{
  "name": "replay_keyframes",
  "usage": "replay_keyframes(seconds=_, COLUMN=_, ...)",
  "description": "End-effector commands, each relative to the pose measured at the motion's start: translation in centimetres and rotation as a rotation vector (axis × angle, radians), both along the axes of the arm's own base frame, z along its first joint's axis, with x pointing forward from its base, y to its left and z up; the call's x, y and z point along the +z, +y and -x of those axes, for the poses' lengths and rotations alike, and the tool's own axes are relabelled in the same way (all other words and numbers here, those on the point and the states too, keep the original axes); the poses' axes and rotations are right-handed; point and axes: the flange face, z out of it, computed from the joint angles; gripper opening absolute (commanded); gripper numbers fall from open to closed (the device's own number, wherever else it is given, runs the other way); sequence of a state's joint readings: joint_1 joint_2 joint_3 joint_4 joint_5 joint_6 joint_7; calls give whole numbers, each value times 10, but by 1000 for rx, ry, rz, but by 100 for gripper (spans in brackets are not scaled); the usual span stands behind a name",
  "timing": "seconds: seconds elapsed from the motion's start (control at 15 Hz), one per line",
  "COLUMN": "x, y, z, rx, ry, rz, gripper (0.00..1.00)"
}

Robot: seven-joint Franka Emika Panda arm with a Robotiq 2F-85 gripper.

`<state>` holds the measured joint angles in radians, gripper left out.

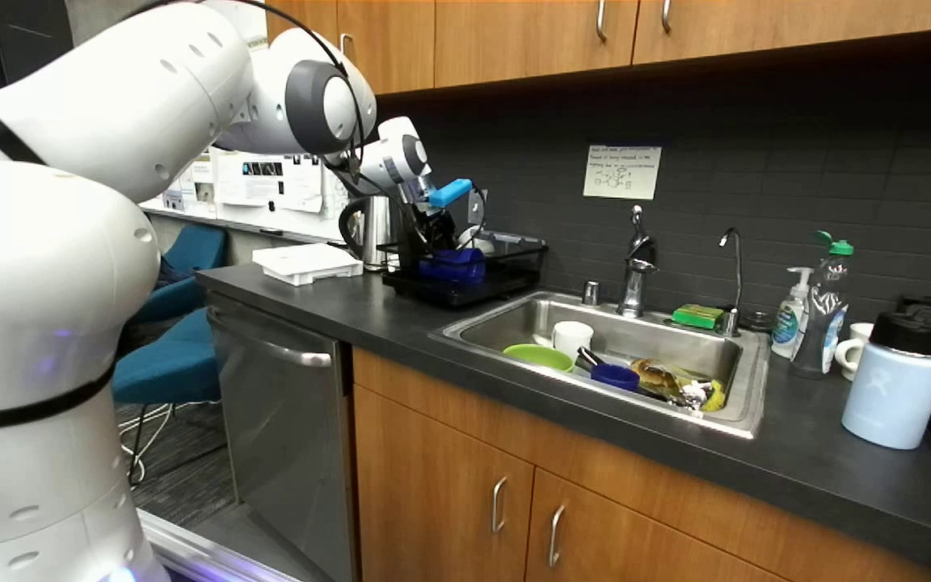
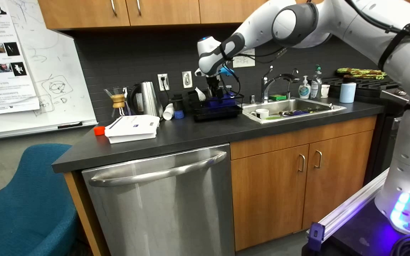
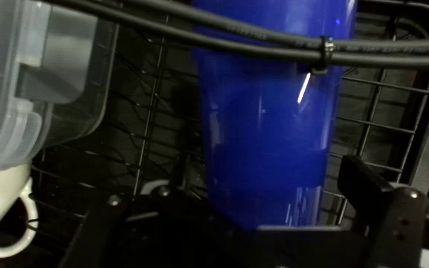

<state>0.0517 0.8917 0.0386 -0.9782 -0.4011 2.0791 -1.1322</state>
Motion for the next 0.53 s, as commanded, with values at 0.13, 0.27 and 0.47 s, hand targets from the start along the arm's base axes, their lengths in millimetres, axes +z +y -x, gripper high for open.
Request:
replay_keyframes(seconds=0.13, x=-4, y=-5, z=-3, rx=-12, ry=-2, rz=-9, gripper=100)
replay_keyframes(seconds=0.27, x=-8, y=-4, z=-3, rx=-13, ry=4, rz=-10, gripper=100)
replay_keyframes(seconds=0.47, x=-11, y=-3, z=-3, rx=-14, ry=7, rz=-13, gripper=100)
